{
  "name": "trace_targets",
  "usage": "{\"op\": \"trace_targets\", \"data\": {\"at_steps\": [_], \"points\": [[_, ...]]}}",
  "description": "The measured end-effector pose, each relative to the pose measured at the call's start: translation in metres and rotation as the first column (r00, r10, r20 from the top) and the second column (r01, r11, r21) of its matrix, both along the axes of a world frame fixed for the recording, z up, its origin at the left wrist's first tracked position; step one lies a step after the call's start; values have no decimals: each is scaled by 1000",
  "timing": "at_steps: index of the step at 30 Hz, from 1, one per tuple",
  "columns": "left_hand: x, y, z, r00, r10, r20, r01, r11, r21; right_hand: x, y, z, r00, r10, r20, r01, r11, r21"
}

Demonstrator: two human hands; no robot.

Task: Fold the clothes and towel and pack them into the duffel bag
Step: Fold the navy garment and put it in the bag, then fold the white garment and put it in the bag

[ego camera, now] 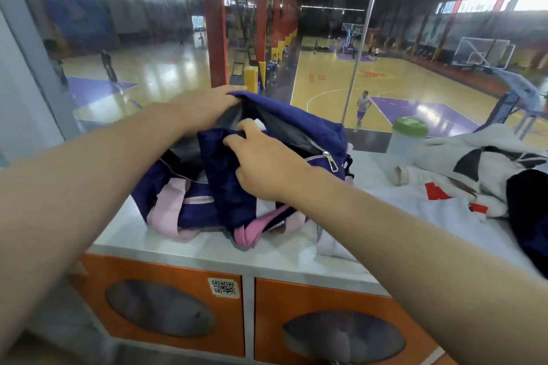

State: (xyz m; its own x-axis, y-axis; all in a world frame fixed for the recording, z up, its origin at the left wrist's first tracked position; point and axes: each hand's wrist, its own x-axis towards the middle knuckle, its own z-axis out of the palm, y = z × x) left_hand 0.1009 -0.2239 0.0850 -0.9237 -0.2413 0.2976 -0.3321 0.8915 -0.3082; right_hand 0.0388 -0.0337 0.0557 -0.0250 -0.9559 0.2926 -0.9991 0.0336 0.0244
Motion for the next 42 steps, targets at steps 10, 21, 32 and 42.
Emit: {"op": "trace_targets", "data": {"at_steps": [10,21,32,42], "points": [[4,-5,27,998,-41,41,39,999,31,-15,-97,-30,983,-145,-116,177,918,354],[15,-46,28,994,-10,110,33,977,-210,-49,-174,-82,928,-364,82,303,863,404],[19,-13,21,986,97,133,-68,977,-203,-46,-113,-66,950,-281,137,231,926,299],[33,48,-26,1000,-28,0,28,972,-232,-61,37,-44,979,-148,138,161,983,-90]]}}
